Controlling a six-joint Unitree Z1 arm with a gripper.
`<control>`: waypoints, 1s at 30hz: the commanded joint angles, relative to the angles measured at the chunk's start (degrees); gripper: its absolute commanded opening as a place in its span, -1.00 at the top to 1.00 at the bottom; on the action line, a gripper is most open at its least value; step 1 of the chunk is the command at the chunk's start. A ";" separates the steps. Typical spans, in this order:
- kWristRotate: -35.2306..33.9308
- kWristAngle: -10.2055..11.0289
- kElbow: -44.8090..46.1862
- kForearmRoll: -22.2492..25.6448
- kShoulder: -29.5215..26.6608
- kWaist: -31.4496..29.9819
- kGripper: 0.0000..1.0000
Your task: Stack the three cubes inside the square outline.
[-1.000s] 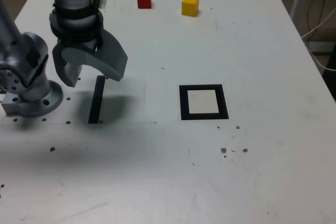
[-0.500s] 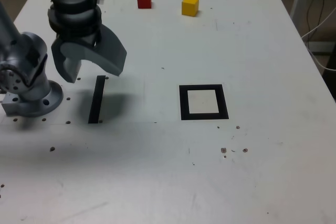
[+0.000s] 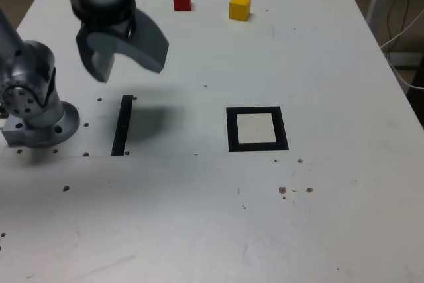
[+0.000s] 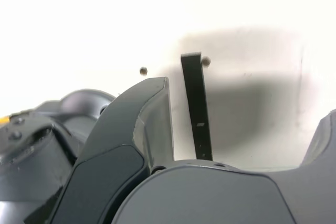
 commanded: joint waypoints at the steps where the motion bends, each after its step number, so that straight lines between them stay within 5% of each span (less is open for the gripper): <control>1: 1.52 0.60 -1.00 0.01 -0.61 1.86 -0.94; 17: 15.96 2.26 -14.02 4.64 4.74 20.50 -0.94; 30: 19.72 3.80 -22.47 3.44 14.05 30.71 -0.94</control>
